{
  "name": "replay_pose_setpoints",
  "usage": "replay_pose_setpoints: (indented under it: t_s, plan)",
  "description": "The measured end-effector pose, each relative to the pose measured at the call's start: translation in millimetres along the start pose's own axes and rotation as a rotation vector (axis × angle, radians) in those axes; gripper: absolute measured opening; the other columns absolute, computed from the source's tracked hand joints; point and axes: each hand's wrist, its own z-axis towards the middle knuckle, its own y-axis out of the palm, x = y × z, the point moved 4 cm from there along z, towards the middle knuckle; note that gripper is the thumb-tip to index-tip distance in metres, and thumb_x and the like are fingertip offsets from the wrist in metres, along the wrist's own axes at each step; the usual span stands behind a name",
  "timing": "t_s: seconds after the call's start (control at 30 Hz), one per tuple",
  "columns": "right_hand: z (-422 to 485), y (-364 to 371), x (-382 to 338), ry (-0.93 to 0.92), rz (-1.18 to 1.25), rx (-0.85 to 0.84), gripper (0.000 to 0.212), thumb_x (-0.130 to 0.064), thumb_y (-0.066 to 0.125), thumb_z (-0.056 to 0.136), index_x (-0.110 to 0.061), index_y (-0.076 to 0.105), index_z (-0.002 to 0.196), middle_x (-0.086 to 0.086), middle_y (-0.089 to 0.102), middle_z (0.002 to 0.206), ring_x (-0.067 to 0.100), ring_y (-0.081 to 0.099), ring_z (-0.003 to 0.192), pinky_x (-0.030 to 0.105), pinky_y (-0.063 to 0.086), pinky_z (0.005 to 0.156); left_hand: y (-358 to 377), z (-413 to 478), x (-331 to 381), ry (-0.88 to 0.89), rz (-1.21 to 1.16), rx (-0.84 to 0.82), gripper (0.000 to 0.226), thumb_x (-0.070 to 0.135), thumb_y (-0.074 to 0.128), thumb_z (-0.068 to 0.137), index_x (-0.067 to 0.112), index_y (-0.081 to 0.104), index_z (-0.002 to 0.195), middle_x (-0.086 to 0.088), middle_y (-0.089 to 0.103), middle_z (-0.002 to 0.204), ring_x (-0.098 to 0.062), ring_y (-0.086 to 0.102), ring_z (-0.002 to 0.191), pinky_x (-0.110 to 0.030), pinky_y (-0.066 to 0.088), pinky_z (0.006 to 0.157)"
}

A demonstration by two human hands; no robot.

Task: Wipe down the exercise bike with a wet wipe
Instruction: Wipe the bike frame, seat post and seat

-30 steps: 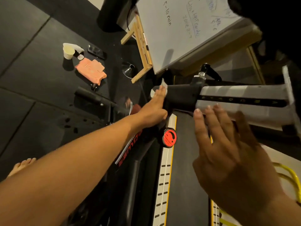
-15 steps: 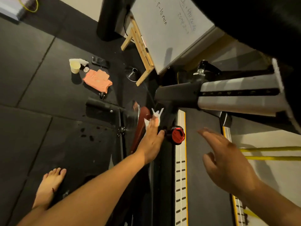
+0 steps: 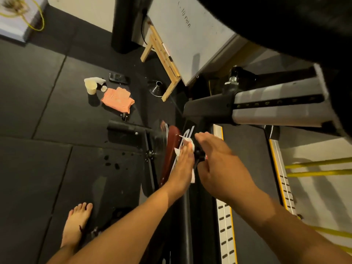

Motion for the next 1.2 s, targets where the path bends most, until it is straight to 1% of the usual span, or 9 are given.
replay_pose_setpoints:
  t_s: [0.2, 0.33, 0.4, 0.53, 0.63, 0.73, 0.9, 1.03, 1.2]
  plan:
    - [-11, -40, -4, 0.049, 0.149, 0.076, 0.064, -0.016, 0.050, 0.096, -0.028, 0.022, 0.153, -0.012, 0.018, 0.159, -0.008, 0.016, 0.135, 0.002, 0.006, 0.102, -2, 11, 107, -0.012, 0.009, -0.218, 0.044, 0.013, 0.026, 0.108, -0.005, 0.030, 0.147, -0.020, 0.031, 0.156, -0.032, 0.031, 0.145, -0.032, 0.030, 0.115]
    - [-32, -63, 14, 0.114, 0.212, 0.290, 0.053, -0.007, 0.051, 0.082, -0.018, 0.053, 0.134, 0.002, 0.057, 0.133, 0.005, 0.061, 0.099, 0.009, 0.043, 0.089, 32, 1, 160, 0.161, 0.222, -0.107, 0.059, 0.043, 0.027, 0.104, 0.024, 0.008, 0.157, -0.005, 0.000, 0.166, -0.024, 0.002, 0.153, -0.044, 0.010, 0.123]
    - [-47, -72, 20, 0.175, 0.194, 0.349, 0.033, -0.006, 0.050, 0.073, -0.018, 0.064, 0.100, 0.002, 0.064, 0.103, 0.006, 0.054, 0.073, 0.005, 0.035, 0.068, 48, -17, 168, 0.249, 0.194, -0.124, 0.060, 0.050, 0.022, 0.100, 0.040, -0.002, 0.154, 0.025, -0.018, 0.158, -0.002, -0.015, 0.148, -0.036, -0.001, 0.123]
    - [-72, -86, 29, 0.277, 0.185, 0.410, 0.019, -0.022, 0.041, 0.076, -0.023, 0.060, 0.075, -0.012, 0.047, 0.071, 0.014, 0.045, 0.060, 0.012, 0.024, 0.055, 76, -64, 194, 0.397, 0.190, -0.227, 0.056, 0.040, 0.031, 0.100, 0.029, 0.015, 0.152, 0.021, 0.021, 0.156, 0.010, 0.024, 0.141, -0.016, 0.026, 0.114]
    - [-75, -87, 26, 0.355, 0.204, 0.127, 0.020, -0.025, 0.045, 0.082, -0.034, 0.057, 0.096, -0.007, 0.061, 0.086, 0.021, 0.059, 0.068, 0.021, 0.038, 0.050, 83, -63, 202, 0.348, 0.130, -0.227, 0.051, 0.050, 0.034, 0.098, 0.041, 0.027, 0.148, 0.021, 0.044, 0.138, 0.018, 0.038, 0.125, -0.005, 0.032, 0.101]
    - [-67, -80, 23, 0.514, 0.215, -0.280, 0.032, -0.023, 0.051, 0.091, -0.035, 0.054, 0.120, -0.004, 0.060, 0.118, 0.022, 0.061, 0.103, 0.033, 0.053, 0.083, 76, -48, 211, 0.391, 0.101, -0.127, 0.041, 0.053, 0.040, 0.095, 0.060, 0.035, 0.135, 0.006, 0.047, 0.143, -0.006, 0.040, 0.137, -0.034, 0.032, 0.117]
    - [-51, -85, 17, 0.575, 0.210, -0.220, 0.025, -0.025, 0.053, 0.093, -0.021, 0.061, 0.116, 0.008, 0.065, 0.113, 0.027, 0.063, 0.099, 0.032, 0.051, 0.077, 76, -71, 229, 0.253, -0.161, -0.085, 0.036, 0.022, 0.043, 0.096, 0.048, 0.058, 0.115, 0.012, 0.066, 0.116, -0.009, 0.060, 0.115, -0.036, 0.045, 0.103]
    - [-39, -83, 19, 0.807, 0.951, 0.221, 0.012, -0.022, 0.055, 0.095, -0.019, 0.066, 0.100, 0.008, 0.072, 0.099, 0.024, 0.067, 0.086, 0.040, 0.056, 0.079, 63, -53, 234, -0.109, -0.489, 0.129, 0.018, 0.011, 0.053, 0.097, 0.021, 0.065, 0.105, -0.003, 0.070, 0.100, -0.020, 0.067, 0.095, -0.037, 0.053, 0.082]
    - [-28, -74, 9, 0.916, 1.697, 0.552, 0.021, -0.037, 0.059, 0.092, -0.022, 0.068, 0.103, 0.002, 0.074, 0.096, 0.020, 0.070, 0.091, 0.044, 0.056, 0.084, 67, -39, 243, -0.223, -0.291, 0.113, 0.006, 0.021, 0.066, 0.091, 0.016, 0.065, 0.095, -0.006, 0.067, 0.093, -0.024, 0.064, 0.092, -0.042, 0.053, 0.088]
